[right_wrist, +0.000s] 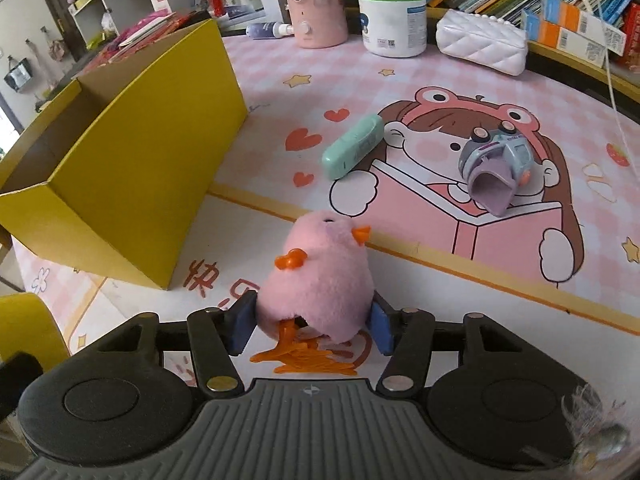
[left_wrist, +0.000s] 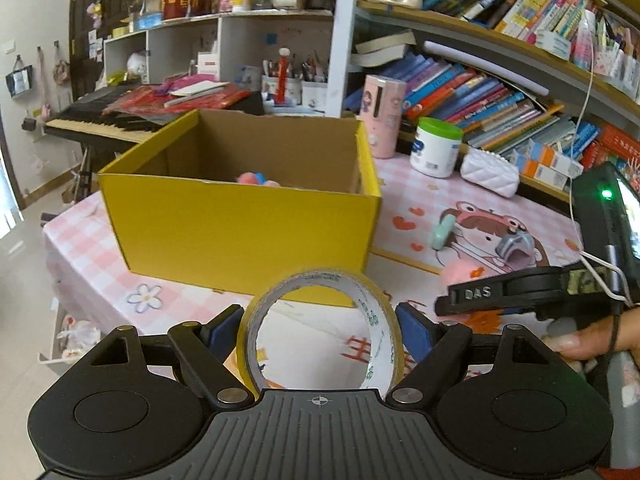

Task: Organize objects
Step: 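Carry pink chick in right tool toward yellow box while left tool holds tape, then carry pink chick in right tool over yellow box while left tool carries tape roll, then release pink chick into yellow box from right tool while left tool drops tape roll, then lift both open tools out of the yellow box and back away, then move both tools toward the grey toy truck and teal comb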

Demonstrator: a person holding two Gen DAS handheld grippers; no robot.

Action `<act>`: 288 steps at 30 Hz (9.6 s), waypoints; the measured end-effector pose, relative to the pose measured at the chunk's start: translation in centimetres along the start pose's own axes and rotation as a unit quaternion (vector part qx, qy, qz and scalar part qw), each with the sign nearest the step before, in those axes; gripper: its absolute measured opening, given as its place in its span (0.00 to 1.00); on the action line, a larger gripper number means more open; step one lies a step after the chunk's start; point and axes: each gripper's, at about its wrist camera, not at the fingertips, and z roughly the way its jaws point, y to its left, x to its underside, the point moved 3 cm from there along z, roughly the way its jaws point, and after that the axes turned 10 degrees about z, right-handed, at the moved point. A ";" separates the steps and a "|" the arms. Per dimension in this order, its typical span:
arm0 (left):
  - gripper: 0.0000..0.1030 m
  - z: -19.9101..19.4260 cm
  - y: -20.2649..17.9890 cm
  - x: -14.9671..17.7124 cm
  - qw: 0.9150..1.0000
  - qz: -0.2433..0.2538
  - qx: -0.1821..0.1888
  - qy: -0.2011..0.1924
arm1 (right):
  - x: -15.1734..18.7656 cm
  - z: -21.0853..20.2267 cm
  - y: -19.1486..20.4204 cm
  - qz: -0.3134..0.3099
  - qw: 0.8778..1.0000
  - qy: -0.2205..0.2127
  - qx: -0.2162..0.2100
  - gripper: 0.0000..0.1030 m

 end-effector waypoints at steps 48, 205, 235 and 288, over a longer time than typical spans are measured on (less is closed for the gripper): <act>0.80 -6.4 17.0 5.2 0.998 0.027 0.060 -0.015 | 16.4 -9.1 21.1 -0.061 0.994 -0.067 0.068 0.53; 0.95 -4.7 16.3 2.3 0.999 0.015 -0.047 -0.018 | 10.9 -8.2 18.6 -0.075 0.983 -0.137 0.097 0.89; 0.95 -6.2 7.5 4.6 0.987 0.131 0.094 -0.007 | 16.7 -13.0 11.7 0.020 0.969 -0.142 0.201 0.95; 0.94 4.9 -9.2 -4.6 0.995 0.083 0.052 -0.008 | 0.6 -7.8 -6.6 -0.014 0.985 -0.116 0.130 0.91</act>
